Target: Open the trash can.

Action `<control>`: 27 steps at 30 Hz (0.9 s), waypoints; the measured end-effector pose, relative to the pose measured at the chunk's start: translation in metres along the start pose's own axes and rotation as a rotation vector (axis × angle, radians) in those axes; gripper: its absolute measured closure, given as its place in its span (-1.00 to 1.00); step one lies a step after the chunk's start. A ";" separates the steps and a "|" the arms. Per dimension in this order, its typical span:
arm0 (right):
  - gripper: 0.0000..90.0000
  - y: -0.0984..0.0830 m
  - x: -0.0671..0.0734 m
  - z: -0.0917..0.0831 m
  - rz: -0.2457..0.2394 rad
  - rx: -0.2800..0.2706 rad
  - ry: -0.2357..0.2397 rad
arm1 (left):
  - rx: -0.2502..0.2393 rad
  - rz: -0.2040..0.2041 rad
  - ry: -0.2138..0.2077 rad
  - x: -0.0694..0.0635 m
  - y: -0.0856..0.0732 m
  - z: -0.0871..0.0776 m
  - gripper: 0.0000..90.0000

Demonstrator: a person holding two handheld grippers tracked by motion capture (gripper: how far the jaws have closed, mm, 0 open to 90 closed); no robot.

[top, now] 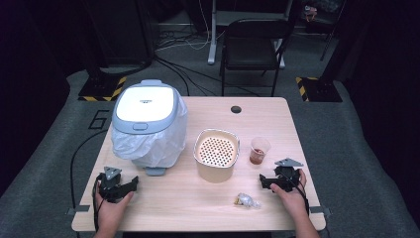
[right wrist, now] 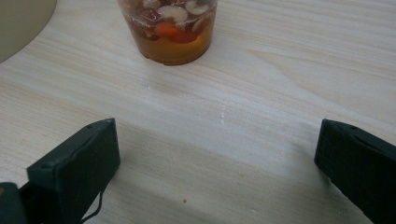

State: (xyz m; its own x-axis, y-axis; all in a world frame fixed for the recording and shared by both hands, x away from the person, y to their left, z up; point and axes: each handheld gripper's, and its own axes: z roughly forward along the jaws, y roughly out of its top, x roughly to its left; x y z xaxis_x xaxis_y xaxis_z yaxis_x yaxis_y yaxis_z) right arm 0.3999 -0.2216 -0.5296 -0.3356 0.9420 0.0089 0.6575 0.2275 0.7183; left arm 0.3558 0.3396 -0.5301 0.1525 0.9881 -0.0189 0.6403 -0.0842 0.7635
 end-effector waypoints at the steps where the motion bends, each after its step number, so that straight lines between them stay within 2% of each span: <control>1: -1.00 0.000 0.000 0.000 -0.005 0.000 0.002 | 0.001 -0.001 0.002 0.000 0.000 0.000 -0.39; 8: -1.00 0.000 0.000 0.000 -0.007 0.002 0.003 | -0.001 -0.006 0.000 -0.001 -0.001 -0.001 -0.38; 11: -1.00 0.000 0.000 0.000 -0.006 0.001 0.002 | -0.004 0.003 0.009 -0.001 -0.003 -0.004 -0.23; 14: -1.00 0.000 0.000 0.000 -0.005 0.002 0.002 | -0.007 -0.007 0.001 0.001 -0.003 -0.007 0.16; 16: -1.00 0.000 0.000 0.000 -0.005 0.002 0.002 | 0.000 -0.060 0.007 0.006 -0.003 -0.010 0.42; 17: -1.00 0.000 0.000 0.000 -0.005 0.002 0.002 | -0.001 -0.082 -0.003 0.007 -0.003 -0.011 0.48; 20: -1.00 0.000 0.000 0.000 -0.005 0.002 0.002 | -0.025 -0.109 0.001 0.009 -0.001 -0.015 0.59; 21: -1.00 0.000 0.000 0.000 -0.005 0.002 0.002 | -0.040 -0.129 -0.018 0.009 0.001 -0.017 0.59; 22: -1.00 0.000 0.000 0.000 -0.005 0.002 0.002 | -0.040 -0.129 -0.018 0.009 0.001 -0.017 0.59; 23: -1.00 0.000 0.000 0.000 -0.004 0.002 0.002 | -0.058 -0.157 -0.060 0.006 0.004 -0.022 0.61; 24: -1.00 0.000 0.000 0.000 -0.005 0.002 0.002 | -0.067 -0.148 -0.080 0.004 0.006 -0.024 0.67; 27: -1.00 0.000 0.000 0.000 -0.005 0.002 0.002 | -0.062 -0.053 -0.105 -0.008 0.011 -0.032 0.98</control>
State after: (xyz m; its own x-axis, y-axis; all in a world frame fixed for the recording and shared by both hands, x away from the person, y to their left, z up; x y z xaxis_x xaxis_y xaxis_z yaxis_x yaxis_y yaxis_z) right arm 0.3995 -0.2219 -0.5297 -0.3400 0.9404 0.0070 0.6571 0.2323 0.7171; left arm 0.3377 0.3353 -0.5007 0.2000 0.9718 -0.1251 0.6026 -0.0213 0.7977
